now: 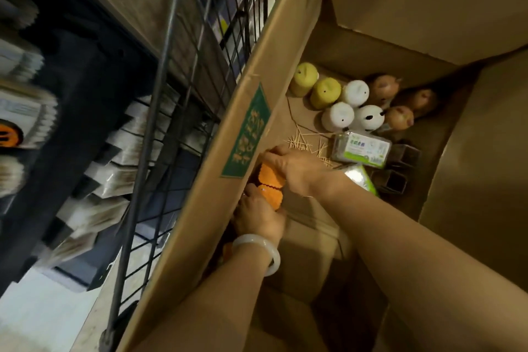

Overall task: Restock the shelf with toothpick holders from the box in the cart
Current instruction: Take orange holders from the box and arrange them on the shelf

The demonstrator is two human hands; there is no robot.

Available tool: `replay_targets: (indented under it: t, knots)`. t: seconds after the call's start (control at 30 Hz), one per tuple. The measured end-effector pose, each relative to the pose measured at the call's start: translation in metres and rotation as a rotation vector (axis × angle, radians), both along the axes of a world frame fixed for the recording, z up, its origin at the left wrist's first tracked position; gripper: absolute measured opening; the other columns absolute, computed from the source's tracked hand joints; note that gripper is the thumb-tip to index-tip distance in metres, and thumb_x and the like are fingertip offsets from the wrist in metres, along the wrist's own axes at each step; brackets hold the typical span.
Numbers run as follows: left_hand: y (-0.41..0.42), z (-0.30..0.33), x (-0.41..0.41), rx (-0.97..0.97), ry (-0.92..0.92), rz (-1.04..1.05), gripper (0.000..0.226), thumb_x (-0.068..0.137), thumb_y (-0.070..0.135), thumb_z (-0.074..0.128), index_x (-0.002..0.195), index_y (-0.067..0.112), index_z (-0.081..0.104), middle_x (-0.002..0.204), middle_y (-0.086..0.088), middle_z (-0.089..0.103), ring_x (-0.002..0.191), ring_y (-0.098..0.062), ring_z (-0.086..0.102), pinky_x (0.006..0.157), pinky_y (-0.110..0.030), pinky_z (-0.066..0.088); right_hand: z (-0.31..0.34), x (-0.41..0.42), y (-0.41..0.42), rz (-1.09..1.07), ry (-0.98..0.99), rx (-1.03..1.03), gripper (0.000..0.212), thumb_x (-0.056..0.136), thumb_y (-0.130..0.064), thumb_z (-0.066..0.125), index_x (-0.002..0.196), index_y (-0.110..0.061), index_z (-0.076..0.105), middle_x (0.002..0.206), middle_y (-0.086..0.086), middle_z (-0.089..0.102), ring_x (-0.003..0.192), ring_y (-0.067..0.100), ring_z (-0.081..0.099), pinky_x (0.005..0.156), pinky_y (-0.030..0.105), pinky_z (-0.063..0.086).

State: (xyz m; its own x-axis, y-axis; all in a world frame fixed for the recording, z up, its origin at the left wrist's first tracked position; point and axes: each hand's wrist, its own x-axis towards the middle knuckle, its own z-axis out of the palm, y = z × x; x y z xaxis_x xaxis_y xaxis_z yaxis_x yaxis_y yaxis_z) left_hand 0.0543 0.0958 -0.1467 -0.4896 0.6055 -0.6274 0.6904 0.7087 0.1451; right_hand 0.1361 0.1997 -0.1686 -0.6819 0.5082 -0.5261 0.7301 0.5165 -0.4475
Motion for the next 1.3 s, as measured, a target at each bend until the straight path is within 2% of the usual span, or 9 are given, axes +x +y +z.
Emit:
replay_targets:
  t: [0.3,0.37,0.47,0.57,0.7,0.83,0.93,1.1,1.3]
  knots:
    - [0.002,0.019,-0.001,0.195,-0.281,0.004,0.059,0.072,0.028,0.072,0.124,0.015,0.048,0.120,-0.009,0.053,0.114,-0.027,0.049,0.095,-0.039,0.042,0.038,0.040,-0.012,-0.445,0.145,-0.187,0.063,0.074,-0.006,0.072,0.130,-0.009,0.043,0.117,0.010,0.054,0.108,0.027,0.053,0.084,0.029,0.038]
    - [0.003,0.040,0.006,0.260,-0.414,0.029,0.057,0.068,0.025,0.073,0.119,0.023,0.047,0.115,-0.007,0.053,0.109,-0.025,0.051,0.090,-0.037,0.044,0.061,0.059,-0.018,-0.581,0.189,-0.231,0.066,0.076,-0.007,0.073,0.131,-0.011,0.038,0.110,0.004,0.051,0.101,0.020,0.051,0.077,0.025,0.035]
    - [0.001,0.077,0.009,0.362,-0.607,0.059,0.050,0.061,0.040,0.074,0.101,0.044,0.042,0.108,0.001,0.056,0.101,-0.020,0.055,0.086,-0.038,0.047,0.104,0.088,-0.030,-0.731,0.277,-0.320,0.066,0.077,-0.012,0.075,0.128,-0.023,0.033,0.113,-0.001,0.047,0.106,0.017,0.049,0.086,0.030,0.039]
    - [-0.006,0.125,0.004,0.400,-0.845,0.031,0.045,0.074,0.027,0.077,0.101,0.042,0.045,0.105,0.010,0.055,0.097,-0.004,0.055,0.085,-0.026,0.047,0.159,0.103,-0.045,-0.811,0.479,-0.384,0.060,0.074,-0.020,0.077,0.122,-0.032,0.043,0.115,-0.006,0.053,0.111,0.016,0.052,0.095,0.039,0.046]
    - [-0.024,0.193,-0.010,0.569,-1.013,0.090,0.055,0.067,0.028,0.077,0.113,0.032,0.048,0.111,0.007,0.059,0.094,-0.001,0.060,0.074,-0.017,0.052,0.229,0.100,-0.072,-0.904,0.741,-0.399,0.053,0.068,-0.020,0.076,0.116,-0.029,0.055,0.114,-0.009,0.063,0.109,0.008,0.058,0.091,0.029,0.049]
    - [-0.051,0.256,-0.028,0.716,-1.033,0.125,0.061,0.056,0.034,0.081,0.110,0.022,0.054,0.106,0.001,0.066,0.091,-0.006,0.066,0.073,-0.020,0.054,0.287,0.085,-0.103,-0.876,0.869,-0.359,0.059,0.069,-0.017,0.079,0.121,-0.021,0.052,0.118,-0.001,0.064,0.109,0.014,0.060,0.089,0.025,0.051]
    - [-0.077,0.296,-0.046,0.850,-0.974,0.109,0.064,0.049,0.045,0.087,0.103,0.025,0.060,0.099,0.003,0.070,0.090,-0.007,0.067,0.074,-0.023,0.054,0.333,0.066,-0.128,-0.789,0.894,-0.274,0.071,0.065,-0.035,0.084,0.126,-0.022,0.049,0.124,0.000,0.061,0.116,0.015,0.058,0.095,0.028,0.049]
    - [-0.115,0.372,-0.079,1.047,-0.921,0.045,0.055,0.055,0.044,0.086,0.101,0.029,0.061,0.099,0.007,0.070,0.089,-0.004,0.066,0.073,-0.020,0.054,0.408,0.029,-0.162,-0.679,0.988,-0.110,0.063,0.067,-0.019,0.083,0.121,-0.026,0.051,0.115,-0.009,0.065,0.108,0.009,0.061,0.085,0.025,0.052]
    - [-0.152,0.464,-0.117,1.316,-0.792,-0.029,0.049,0.054,0.046,0.072,0.100,0.030,0.062,0.095,0.011,0.070,0.086,0.002,0.066,0.073,-0.016,0.054,0.494,-0.018,-0.183,-0.560,1.149,-0.035,0.072,0.054,-0.045,0.086,0.118,-0.031,0.057,0.115,-0.005,0.066,0.107,0.014,0.063,0.079,0.024,0.054]
